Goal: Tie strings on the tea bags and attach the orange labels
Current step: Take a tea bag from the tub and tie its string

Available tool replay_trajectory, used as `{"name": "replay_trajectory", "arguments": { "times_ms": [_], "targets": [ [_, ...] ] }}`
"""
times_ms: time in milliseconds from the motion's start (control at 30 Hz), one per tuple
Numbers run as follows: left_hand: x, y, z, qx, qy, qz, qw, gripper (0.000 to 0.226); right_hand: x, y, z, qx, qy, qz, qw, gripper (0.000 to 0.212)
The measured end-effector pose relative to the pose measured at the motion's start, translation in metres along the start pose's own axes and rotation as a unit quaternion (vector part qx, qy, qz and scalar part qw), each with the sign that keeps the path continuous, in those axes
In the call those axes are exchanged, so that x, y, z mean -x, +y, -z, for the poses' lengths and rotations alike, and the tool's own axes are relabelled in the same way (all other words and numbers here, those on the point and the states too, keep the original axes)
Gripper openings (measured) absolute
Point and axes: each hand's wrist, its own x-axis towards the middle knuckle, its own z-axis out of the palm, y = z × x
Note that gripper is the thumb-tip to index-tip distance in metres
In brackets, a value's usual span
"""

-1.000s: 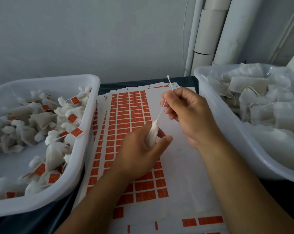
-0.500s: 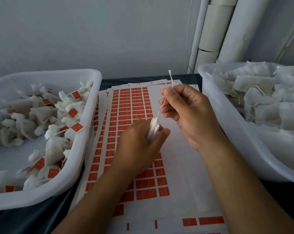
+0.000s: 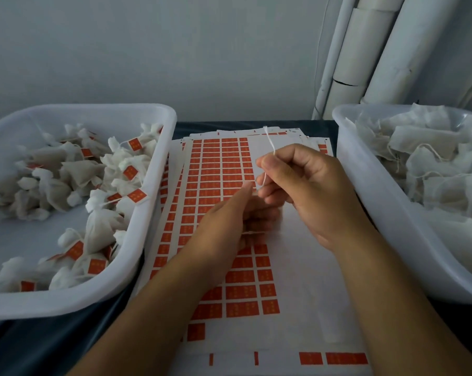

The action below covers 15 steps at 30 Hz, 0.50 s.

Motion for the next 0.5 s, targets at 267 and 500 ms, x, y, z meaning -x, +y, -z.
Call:
{"name": "replay_trajectory", "arguments": {
  "times_ms": [267,500],
  "targets": [
    [0.001,0.007,0.015,0.215,-0.062,-0.008,0.975,0.042,0.008,0.004,-0.014,0.134,-0.148,-0.009,0.98,0.014],
    [0.0,0.008,0.022,0.23,-0.037,-0.026,0.972,0.052,0.008,0.01,-0.015,0.18,-0.159,-0.034,0.97,0.018]
  ]
}}
